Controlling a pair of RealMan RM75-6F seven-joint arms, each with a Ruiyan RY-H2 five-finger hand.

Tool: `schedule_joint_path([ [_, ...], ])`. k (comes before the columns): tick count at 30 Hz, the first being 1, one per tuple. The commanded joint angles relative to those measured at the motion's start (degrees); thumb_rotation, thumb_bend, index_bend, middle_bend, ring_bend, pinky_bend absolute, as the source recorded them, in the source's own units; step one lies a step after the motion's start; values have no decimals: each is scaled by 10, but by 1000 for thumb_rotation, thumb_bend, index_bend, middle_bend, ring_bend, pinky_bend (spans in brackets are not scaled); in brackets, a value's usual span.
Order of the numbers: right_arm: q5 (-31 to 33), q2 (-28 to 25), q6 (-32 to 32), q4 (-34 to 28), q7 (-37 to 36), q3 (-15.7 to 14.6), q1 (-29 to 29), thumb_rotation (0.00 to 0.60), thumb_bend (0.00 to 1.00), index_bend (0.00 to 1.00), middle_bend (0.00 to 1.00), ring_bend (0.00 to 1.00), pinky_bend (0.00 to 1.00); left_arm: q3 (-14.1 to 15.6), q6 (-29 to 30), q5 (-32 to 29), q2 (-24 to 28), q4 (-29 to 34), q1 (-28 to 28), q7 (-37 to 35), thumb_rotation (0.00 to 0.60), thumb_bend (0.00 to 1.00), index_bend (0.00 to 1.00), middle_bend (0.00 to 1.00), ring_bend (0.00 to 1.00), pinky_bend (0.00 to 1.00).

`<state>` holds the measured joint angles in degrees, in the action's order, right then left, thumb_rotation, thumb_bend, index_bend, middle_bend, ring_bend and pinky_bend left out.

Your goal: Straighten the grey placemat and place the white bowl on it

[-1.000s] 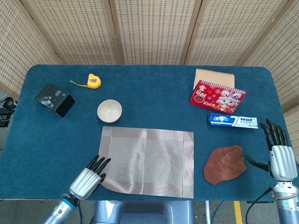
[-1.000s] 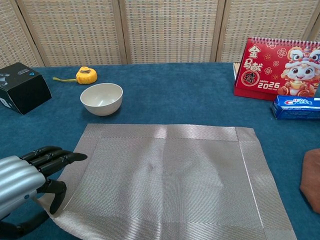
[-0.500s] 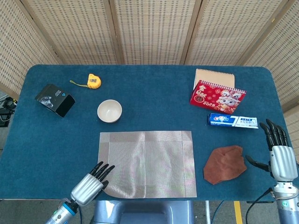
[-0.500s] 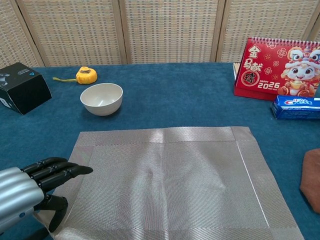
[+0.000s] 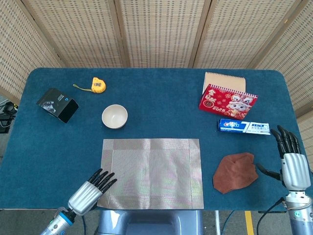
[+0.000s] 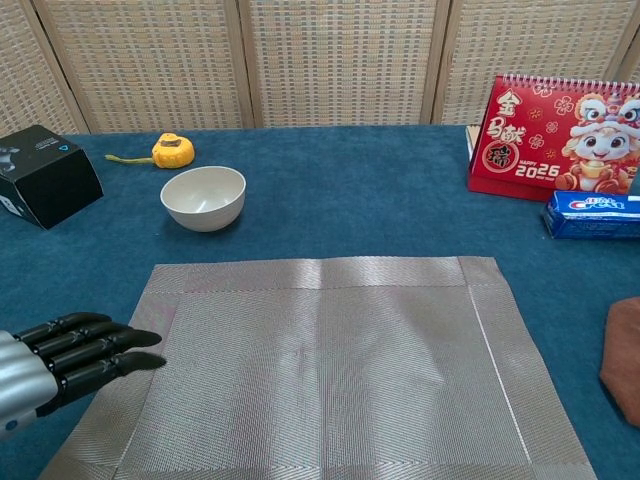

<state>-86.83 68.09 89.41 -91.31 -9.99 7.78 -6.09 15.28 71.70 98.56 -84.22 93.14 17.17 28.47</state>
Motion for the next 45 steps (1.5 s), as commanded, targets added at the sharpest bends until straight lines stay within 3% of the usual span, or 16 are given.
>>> schedule_joint_path([
  [1, -1, 1, 0, 0, 1, -1, 0, 600, 99, 108, 0, 0, 0, -3, 2, 6, 3, -1, -2, -14, 600, 231, 13, 0, 0, 0],
  [15, -8, -1, 3, -3, 1, -4, 1, 600, 98, 108, 0, 0, 0, -16, 12, 46, 85, 42, 32, -138, 600, 231, 9, 0, 0, 0],
  [24, -8, 1, -1, -2, 5, -7, 1, 600, 99, 108, 0, 0, 0, -89, 8, -10, 106, 34, 54, -146, 600, 237, 74, 0, 0, 0],
  [31, -4, 0, -4, -1, 3, -6, 0, 600, 98, 108, 0, 0, 0, -196, -50, -134, 52, -27, 103, -111, 600, 246, 193, 0, 0, 0],
  [35, 4, 0, -18, 6, -3, -6, -3, 600, 98, 108, 0, 0, 0, -258, -93, -226, -27, -108, 149, -50, 600, 256, 307, 0, 0, 0],
  [40, 10, 2, -30, 13, -9, -7, -7, 600, 98, 108, 0, 0, 0, -292, -116, -291, -87, -170, 184, -3, 600, 263, 378, 0, 0, 0],
  [45, 14, 2, -33, 15, -14, -5, -9, 600, 99, 108, 0, 0, 0, -305, -134, -327, -116, -210, 207, 18, 600, 282, 393, 0, 0, 0],
])
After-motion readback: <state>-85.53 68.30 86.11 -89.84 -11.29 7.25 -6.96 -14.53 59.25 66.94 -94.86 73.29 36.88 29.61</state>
